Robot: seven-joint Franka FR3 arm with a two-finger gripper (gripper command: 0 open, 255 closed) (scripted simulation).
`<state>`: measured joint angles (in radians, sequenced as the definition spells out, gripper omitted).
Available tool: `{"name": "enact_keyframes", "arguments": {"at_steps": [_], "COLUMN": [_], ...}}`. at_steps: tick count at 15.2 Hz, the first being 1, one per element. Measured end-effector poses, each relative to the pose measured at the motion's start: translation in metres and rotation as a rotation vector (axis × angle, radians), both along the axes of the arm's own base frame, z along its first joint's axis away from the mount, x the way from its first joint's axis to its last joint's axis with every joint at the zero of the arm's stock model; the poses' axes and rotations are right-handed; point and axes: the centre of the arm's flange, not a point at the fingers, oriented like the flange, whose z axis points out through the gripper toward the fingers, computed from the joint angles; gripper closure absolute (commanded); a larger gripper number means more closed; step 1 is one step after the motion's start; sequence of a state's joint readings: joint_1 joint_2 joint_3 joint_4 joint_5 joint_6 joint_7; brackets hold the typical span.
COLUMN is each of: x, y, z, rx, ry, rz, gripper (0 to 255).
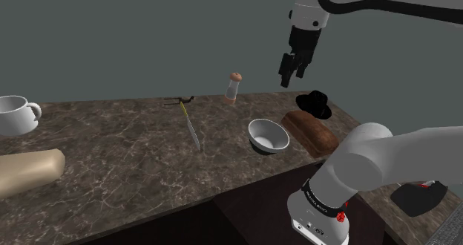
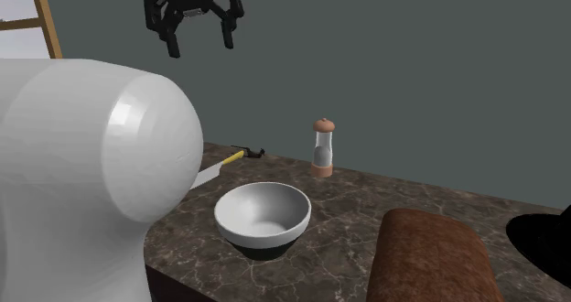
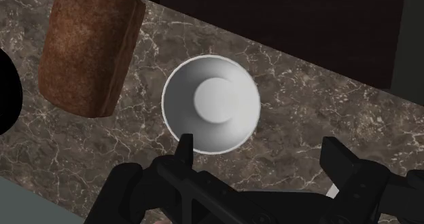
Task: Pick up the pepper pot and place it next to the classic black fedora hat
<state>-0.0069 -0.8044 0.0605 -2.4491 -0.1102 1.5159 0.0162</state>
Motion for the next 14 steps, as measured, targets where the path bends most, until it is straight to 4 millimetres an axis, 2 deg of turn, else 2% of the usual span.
{"name": "enact_keyframes", "arguments": {"at_steps": [2,4,14], "x": [0.004,0.017,0.113], "y": [-0.003,-0.011,-0.071], "z": [-0.002,-0.012,-0.068], "rx": [0.0,0.0,-0.005], "ry": [-0.002,-0.009,-0.055], "rz": [0.0,0.0,0.003], "gripper": [0,0,0]}}
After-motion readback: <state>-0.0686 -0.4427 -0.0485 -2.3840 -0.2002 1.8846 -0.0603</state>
